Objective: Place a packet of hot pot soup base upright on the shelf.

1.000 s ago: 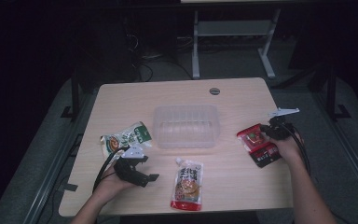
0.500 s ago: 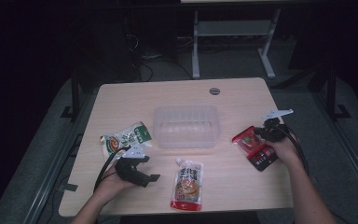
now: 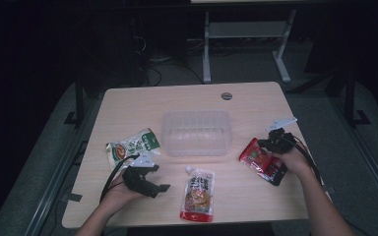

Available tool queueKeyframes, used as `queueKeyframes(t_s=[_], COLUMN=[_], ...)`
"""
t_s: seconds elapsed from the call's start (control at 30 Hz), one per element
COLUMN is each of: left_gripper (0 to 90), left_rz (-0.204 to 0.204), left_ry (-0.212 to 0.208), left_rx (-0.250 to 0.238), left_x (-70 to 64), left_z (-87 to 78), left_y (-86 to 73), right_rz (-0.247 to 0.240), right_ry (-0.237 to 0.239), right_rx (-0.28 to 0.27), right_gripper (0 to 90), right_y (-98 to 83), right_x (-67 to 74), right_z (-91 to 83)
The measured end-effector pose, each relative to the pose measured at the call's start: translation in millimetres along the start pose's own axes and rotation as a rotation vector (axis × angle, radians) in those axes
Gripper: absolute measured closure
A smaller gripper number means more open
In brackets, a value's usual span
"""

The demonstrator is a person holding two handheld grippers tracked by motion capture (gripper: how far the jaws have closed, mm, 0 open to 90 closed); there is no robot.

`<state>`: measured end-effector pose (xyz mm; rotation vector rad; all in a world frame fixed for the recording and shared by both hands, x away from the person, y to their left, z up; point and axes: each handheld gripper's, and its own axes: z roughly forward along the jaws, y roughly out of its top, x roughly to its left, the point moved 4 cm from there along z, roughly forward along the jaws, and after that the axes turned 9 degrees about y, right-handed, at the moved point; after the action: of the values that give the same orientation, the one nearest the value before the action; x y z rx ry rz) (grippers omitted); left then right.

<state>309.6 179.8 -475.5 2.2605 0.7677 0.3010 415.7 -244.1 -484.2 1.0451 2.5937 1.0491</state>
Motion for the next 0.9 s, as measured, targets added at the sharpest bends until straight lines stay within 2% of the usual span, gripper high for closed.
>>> queueKeyframes(t_s=[0.63,0.73,0.9], left_gripper=[14.4,14.3,14.4], left_rz=[0.004,0.011,0.007], left_ry=[-0.01,-0.011,-0.014], left_rx=[0.007,0.01,0.016], left_x=[-1.9,-2.0,-2.8], left_z=[1.5,1.7,1.6], left_y=[-0.4,-0.4,-0.8], right_rz=[-0.095,-0.123,-0.139], right_ry=[0.116,0.138,0.172], right_rx=[0.047,0.049,0.061], right_gripper=[90.0,90.0,90.0], right_y=[12.0,14.6,18.0], right_x=[36.2,45.0,57.1], right_z=[15.4,19.3,23.2])
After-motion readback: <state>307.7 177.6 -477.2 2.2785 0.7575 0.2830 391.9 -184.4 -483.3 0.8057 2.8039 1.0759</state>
